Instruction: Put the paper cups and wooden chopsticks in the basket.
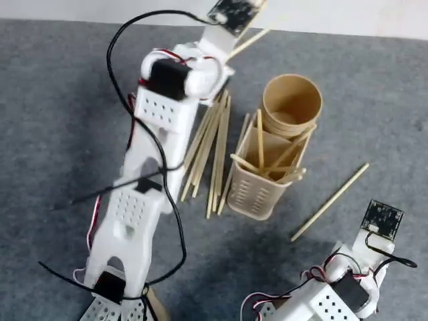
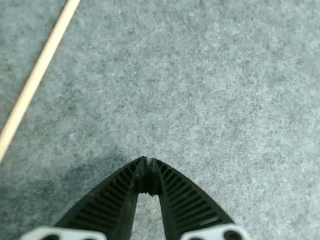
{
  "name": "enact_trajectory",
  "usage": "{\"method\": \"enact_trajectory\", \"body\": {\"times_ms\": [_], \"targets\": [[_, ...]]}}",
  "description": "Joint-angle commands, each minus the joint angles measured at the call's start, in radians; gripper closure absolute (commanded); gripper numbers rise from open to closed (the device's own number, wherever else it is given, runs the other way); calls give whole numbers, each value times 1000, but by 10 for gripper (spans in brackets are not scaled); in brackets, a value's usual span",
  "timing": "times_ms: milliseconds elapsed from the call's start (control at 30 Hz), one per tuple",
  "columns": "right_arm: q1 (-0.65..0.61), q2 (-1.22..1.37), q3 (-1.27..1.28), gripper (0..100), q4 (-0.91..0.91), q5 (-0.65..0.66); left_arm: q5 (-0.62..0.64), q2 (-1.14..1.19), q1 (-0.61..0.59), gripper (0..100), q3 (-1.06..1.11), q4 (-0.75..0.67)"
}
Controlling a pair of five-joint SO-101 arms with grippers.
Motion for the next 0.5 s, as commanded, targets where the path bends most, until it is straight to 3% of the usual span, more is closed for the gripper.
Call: {"method": "enact_trajectory", "body": {"times_ms": [0, 167, 467], "targets": [[-8, -8, 145, 988, 4, 8, 66, -171, 162, 996, -13, 2], [-8, -8, 145, 988, 4, 8, 123, -254, 314, 996, -21, -61], [-8, -8, 145, 988, 4, 8, 158, -278, 418, 996, -48, -250]]}}
